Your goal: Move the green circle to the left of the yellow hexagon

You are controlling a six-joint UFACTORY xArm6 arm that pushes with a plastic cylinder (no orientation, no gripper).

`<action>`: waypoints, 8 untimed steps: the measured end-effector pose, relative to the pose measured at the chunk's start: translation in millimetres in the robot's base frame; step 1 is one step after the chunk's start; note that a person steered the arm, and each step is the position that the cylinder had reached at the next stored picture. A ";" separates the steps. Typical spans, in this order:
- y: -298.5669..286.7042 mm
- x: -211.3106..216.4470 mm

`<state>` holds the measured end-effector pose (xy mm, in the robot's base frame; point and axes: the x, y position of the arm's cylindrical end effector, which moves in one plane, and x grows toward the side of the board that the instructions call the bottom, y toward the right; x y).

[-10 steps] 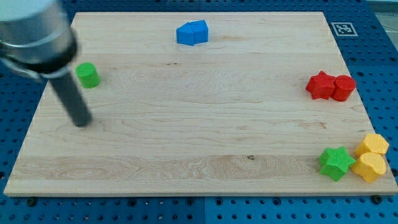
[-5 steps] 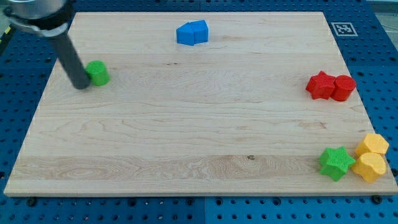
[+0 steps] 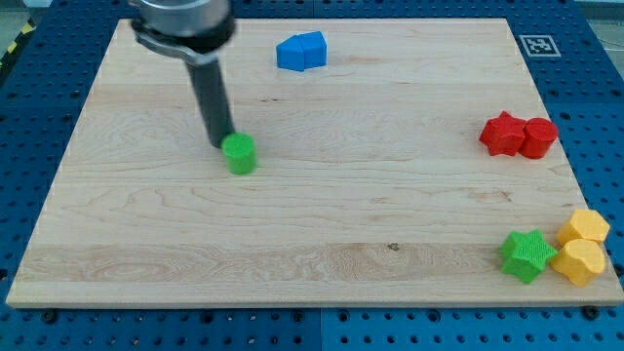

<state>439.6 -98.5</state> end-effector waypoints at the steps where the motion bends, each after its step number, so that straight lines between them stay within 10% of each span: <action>1: -9.0 -10.8; 5: 102.3 57.6; 8: 81.1 108.0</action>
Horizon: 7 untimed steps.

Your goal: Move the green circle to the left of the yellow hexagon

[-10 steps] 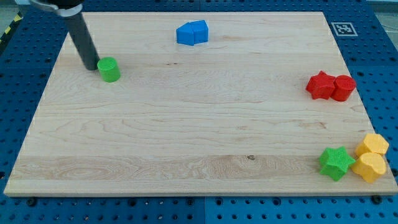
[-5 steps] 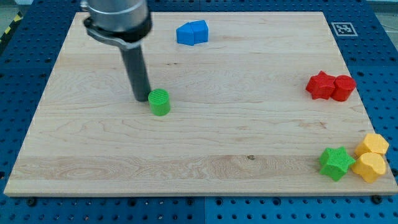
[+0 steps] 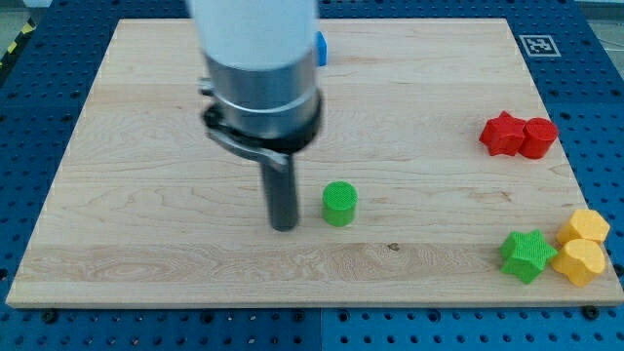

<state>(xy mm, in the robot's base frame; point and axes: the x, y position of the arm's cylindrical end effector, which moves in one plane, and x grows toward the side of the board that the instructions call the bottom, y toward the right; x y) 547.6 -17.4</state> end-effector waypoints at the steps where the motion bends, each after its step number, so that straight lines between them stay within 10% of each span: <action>1: 58.7 0.7; 7: 78.3 -38.6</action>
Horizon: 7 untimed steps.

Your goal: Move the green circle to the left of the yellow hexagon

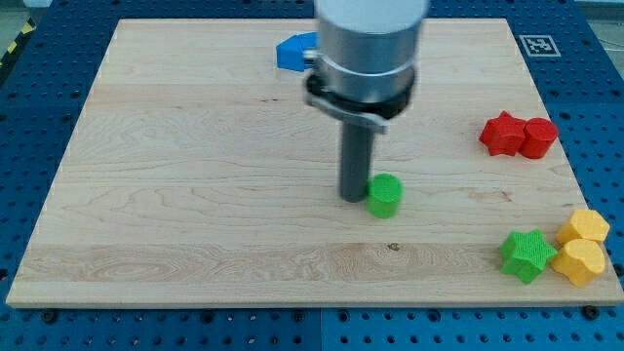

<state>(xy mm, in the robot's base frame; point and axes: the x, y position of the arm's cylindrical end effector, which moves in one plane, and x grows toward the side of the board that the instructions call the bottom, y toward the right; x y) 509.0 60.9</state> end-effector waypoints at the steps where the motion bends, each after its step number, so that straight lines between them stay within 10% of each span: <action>1: 54.8 9.3; 7: 85.1 21.9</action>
